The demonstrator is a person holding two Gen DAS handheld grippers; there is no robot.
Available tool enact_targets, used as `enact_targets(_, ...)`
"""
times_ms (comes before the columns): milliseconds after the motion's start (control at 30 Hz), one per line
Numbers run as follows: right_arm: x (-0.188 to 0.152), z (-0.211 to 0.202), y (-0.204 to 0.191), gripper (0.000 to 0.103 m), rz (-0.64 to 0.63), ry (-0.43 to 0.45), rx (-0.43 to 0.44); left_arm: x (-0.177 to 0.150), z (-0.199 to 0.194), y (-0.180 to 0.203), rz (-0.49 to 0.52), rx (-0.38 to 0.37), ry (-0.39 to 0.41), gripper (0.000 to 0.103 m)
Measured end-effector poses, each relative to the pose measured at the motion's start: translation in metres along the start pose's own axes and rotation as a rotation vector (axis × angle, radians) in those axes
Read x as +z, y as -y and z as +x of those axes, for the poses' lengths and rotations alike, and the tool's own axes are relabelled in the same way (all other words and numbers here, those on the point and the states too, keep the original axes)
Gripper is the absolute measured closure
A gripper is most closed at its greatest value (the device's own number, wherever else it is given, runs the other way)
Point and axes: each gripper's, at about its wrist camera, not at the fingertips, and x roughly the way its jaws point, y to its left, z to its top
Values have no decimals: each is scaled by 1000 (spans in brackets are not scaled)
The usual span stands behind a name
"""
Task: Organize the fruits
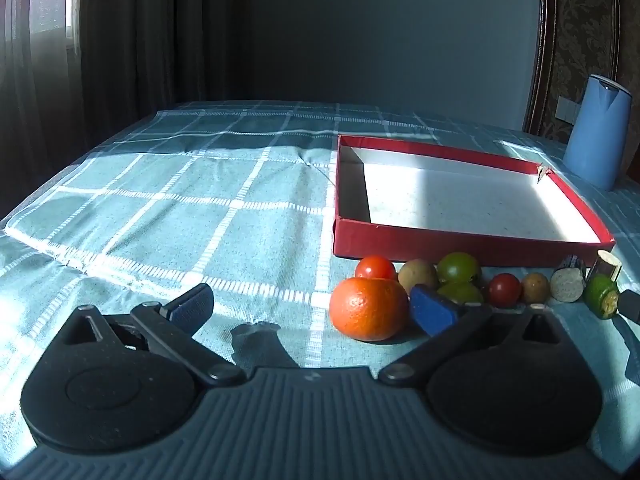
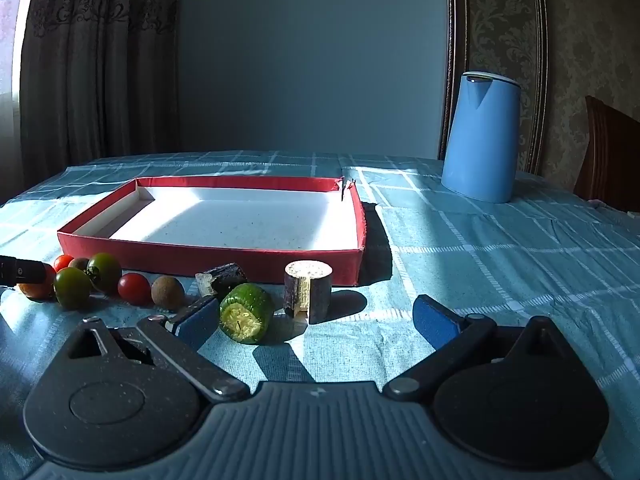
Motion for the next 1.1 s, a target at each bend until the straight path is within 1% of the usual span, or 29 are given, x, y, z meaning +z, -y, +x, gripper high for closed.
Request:
enact_targets(167,0,0,-1,0,-3,-6,3,-1,-4,3,6,-4,13,0)
enact_targets(300,0,1,-2,0,-3,-11,4,2,-5,6,34,-1,27,0)
enact_targets(400,0,2,-1,0,4,-18,6,1,-4,6,39,-14,21,0)
enact_targets(733,0,2,-2,0,-6,-16,-2,2,-5,7,30,-22,23,0)
enact_targets(967,1,2,-4,0,-21,-10,-6,1,-1,12,57,-18,21,0)
enact_targets(1100,2,3,-3,0,-17,-11,-4,1,2,14,66,-11,37,0)
